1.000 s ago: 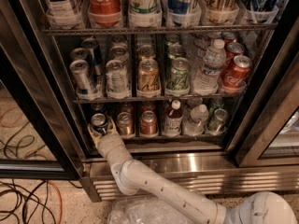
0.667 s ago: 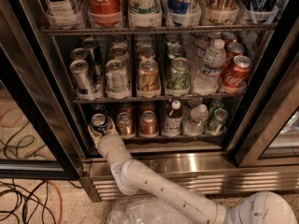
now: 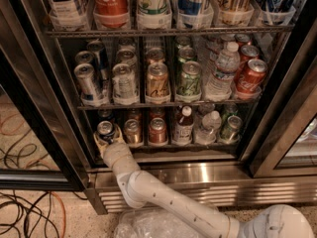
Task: Pick pepsi can from bottom shelf of fridge
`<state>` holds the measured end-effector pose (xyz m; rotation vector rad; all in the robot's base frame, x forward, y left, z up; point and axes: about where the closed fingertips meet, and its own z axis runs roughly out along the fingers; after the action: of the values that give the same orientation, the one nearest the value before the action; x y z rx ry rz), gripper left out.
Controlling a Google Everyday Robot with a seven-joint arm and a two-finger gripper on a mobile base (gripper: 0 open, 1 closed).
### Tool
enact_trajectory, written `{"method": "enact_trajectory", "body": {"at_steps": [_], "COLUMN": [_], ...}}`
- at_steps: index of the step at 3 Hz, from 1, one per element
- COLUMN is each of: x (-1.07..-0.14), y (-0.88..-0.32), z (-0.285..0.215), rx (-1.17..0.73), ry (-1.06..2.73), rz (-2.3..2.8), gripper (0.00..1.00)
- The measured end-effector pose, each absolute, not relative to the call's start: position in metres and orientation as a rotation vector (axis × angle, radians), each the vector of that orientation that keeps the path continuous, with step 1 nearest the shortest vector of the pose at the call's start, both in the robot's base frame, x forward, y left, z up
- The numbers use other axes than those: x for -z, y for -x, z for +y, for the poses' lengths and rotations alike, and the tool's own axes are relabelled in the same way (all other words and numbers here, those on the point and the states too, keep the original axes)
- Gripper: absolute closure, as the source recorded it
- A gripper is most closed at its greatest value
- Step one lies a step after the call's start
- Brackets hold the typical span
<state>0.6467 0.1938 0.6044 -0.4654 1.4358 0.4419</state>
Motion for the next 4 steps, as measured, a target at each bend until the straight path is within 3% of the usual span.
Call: {"method": "enact_trajectory", "body": {"at_steps": [4], "x": [-0.648], "y": [-0.632], "z": [0.175], "rx": [-0.445], "ry": [0.502], "rz": [1.378], "gripper": [1.0]}}
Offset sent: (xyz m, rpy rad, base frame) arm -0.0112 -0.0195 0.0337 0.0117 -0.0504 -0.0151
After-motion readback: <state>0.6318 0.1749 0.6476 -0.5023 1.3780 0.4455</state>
